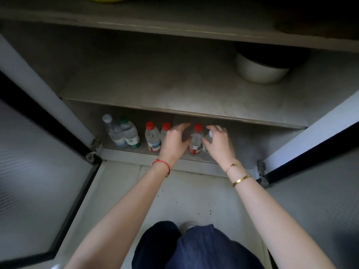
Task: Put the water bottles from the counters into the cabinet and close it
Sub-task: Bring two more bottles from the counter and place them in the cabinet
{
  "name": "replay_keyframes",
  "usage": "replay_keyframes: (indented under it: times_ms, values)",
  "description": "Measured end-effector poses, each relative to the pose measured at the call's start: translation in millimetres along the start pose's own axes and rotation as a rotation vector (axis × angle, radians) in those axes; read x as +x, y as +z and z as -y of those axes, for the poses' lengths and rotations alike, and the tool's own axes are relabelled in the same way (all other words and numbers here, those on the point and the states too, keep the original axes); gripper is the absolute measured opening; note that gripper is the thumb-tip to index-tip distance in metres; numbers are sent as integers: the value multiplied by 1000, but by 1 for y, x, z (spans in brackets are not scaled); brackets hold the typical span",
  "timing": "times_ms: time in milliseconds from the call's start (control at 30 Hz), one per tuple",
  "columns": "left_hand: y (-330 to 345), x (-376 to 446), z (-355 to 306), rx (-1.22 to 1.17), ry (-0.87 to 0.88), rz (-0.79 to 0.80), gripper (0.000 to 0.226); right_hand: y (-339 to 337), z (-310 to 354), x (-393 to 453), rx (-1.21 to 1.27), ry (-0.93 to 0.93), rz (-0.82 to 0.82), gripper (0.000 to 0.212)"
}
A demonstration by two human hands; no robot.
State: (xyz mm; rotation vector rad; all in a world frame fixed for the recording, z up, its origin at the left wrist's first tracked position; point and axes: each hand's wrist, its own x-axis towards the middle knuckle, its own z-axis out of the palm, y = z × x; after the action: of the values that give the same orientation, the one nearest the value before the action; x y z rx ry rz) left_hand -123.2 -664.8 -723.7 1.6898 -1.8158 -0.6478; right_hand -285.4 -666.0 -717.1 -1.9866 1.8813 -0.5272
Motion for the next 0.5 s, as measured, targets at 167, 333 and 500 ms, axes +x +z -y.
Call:
replay_keyframes:
  times_ms: [167,333,500]
  values:
    - [-62,-64,13,26,-23,-174,45,-16,64,-31,59,-207,-63,44]
    - [-135,-137,31,45,-42,-366,39,-31,150,-64,161,-442,-120,42]
    - [-201,-201,51,90,-90,-512,39,-38,238,-95,250,-654,-154,39]
